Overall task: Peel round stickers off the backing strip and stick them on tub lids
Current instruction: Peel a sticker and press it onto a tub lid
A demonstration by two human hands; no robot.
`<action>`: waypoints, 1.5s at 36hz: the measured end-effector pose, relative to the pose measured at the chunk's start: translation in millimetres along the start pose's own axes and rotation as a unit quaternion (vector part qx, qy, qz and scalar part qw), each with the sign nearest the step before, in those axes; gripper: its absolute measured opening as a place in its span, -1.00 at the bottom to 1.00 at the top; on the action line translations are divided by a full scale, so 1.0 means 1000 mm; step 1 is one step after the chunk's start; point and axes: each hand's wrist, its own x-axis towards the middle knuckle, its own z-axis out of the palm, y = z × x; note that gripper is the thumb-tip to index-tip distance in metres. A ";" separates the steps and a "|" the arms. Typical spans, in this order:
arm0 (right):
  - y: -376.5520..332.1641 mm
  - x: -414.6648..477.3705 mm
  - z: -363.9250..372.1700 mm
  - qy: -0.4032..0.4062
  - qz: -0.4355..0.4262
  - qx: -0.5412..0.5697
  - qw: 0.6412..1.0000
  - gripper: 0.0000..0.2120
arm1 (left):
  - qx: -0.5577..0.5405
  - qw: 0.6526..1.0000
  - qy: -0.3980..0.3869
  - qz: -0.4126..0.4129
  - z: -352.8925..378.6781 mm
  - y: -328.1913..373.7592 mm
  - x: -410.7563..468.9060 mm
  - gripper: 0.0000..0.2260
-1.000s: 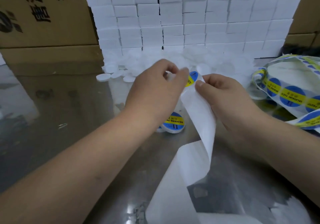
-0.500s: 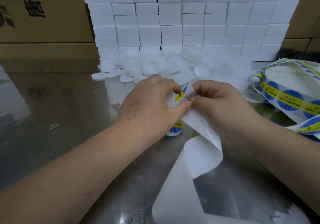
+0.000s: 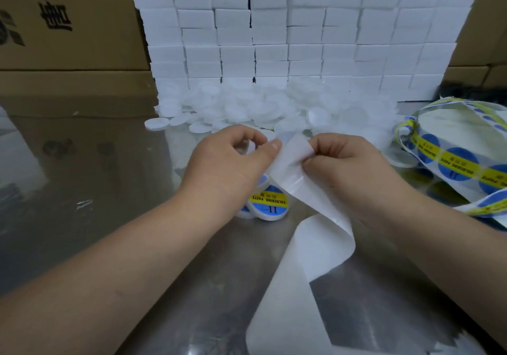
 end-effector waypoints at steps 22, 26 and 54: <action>-0.001 -0.001 -0.005 0.089 -0.112 -0.064 0.988 -0.44 | -0.030 0.985 0.166 0.034 -0.017 0.001 0.013 -0.76; -0.004 -0.003 -0.002 0.044 -0.095 -0.061 0.993 -0.48 | 0.047 0.985 0.140 0.091 -0.012 0.003 0.004 -0.78; -0.006 0.011 -0.014 0.183 0.008 0.070 0.981 -0.67 | 0.192 0.969 0.103 0.116 -0.017 -0.006 0.019 -0.87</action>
